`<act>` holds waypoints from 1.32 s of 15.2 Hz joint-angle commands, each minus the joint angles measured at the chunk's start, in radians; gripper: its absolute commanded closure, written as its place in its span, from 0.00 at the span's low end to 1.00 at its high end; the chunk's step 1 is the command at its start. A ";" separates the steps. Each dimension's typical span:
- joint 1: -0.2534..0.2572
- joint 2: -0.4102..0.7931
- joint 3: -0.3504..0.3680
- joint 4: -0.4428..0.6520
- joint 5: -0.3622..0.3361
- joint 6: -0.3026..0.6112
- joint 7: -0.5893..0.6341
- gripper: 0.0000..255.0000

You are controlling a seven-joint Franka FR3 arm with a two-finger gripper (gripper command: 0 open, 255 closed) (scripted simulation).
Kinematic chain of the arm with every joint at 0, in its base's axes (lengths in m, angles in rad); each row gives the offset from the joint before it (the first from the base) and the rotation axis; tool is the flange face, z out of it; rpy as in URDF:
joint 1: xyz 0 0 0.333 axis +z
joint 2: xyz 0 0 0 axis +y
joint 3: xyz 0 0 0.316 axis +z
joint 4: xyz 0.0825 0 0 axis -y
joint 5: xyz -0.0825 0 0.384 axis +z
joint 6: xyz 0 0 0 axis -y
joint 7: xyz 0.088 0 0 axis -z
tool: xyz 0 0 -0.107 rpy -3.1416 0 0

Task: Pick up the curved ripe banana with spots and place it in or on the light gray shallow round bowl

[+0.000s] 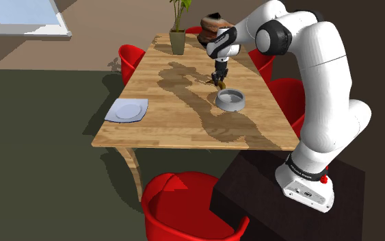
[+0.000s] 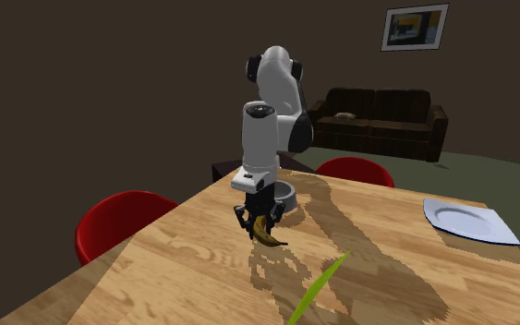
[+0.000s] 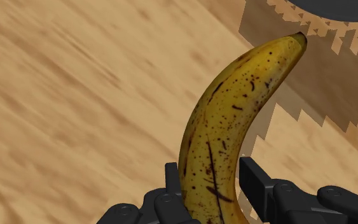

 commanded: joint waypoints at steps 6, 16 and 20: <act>0.002 -0.015 -0.003 0.003 -0.004 -0.018 0.002 1.00; 0.008 -0.080 -0.014 0.037 -0.021 -0.116 0.012 1.00; 0.009 -0.102 -0.018 0.058 -0.027 -0.158 0.016 1.00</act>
